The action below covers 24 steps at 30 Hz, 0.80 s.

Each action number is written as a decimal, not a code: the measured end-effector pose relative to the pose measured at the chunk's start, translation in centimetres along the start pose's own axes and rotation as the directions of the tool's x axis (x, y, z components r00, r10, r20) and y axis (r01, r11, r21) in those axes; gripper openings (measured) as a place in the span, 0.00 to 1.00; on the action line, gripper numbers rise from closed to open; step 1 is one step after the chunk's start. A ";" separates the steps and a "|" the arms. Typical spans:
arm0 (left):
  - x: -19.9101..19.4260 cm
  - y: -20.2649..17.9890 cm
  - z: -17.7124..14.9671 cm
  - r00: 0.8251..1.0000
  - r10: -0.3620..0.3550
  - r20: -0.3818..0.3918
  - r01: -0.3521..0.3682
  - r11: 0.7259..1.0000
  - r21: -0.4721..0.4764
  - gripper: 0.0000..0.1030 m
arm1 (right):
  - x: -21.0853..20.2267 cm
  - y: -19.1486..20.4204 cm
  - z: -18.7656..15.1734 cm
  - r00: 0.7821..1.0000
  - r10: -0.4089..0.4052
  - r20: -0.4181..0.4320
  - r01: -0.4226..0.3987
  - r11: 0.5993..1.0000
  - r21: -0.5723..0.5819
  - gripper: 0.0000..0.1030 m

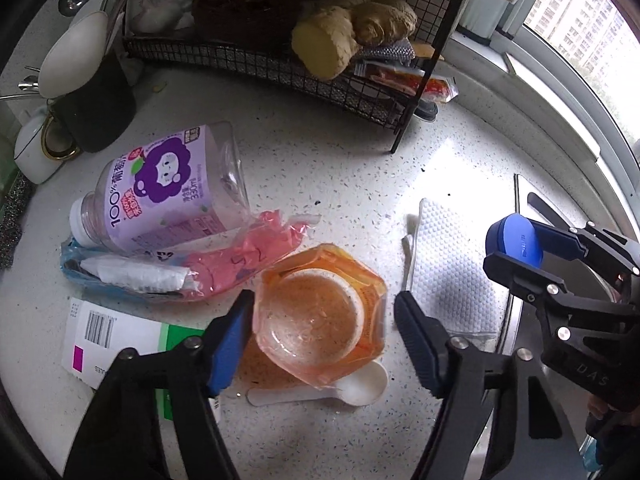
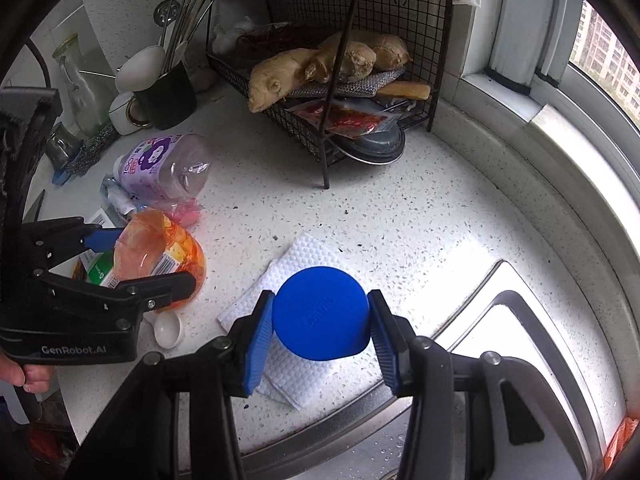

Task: Collect trash
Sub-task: 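Grasp the orange plastic jar with the left tool while the right tool holds the lid, then lower both tools with the jar and lid down to the red bucket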

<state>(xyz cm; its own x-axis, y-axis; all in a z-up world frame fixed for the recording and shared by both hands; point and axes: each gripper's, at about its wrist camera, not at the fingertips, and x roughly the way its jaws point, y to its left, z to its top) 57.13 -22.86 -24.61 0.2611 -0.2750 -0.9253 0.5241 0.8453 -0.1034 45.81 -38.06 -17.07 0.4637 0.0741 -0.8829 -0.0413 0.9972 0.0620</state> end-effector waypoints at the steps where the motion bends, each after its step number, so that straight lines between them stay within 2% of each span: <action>1: 0.0 0.0 0.0 1.000 0.004 0.005 -0.004 1.000 0.002 0.59 | 0.1 0.1 0.0 1.000 0.000 -0.003 0.000 1.000 -0.001 0.42; 7: -0.9 -0.4 -0.9 1.000 -0.004 0.004 0.004 1.000 0.018 0.55 | -0.1 0.1 -0.3 1.000 0.005 -0.011 -0.005 1.000 0.001 0.42; 12: -3.1 -0.3 -2.3 0.999 -0.031 0.020 0.031 0.999 -0.006 0.55 | -0.9 0.5 -0.6 1.000 -0.011 -0.010 0.011 1.000 -0.014 0.42; 19: -7.9 -0.8 -4.0 0.996 -0.038 0.084 0.040 0.999 -0.015 0.55 | -3.8 2.0 -1.4 1.000 -0.017 0.010 0.018 0.999 -0.030 0.42; 24: -12.3 -0.6 -6.4 0.991 -0.032 0.132 0.036 0.999 -0.026 0.55 | -7.0 3.9 -2.6 0.999 -0.012 0.033 0.014 0.999 -0.049 0.42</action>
<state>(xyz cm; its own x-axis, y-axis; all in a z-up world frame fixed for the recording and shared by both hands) 48.43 -17.02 -15.57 0.3494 -0.3599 -0.8651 0.5115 0.8468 -0.1458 40.08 -34.73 -11.91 0.4931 0.0621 -0.8677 -0.0786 0.9965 0.0266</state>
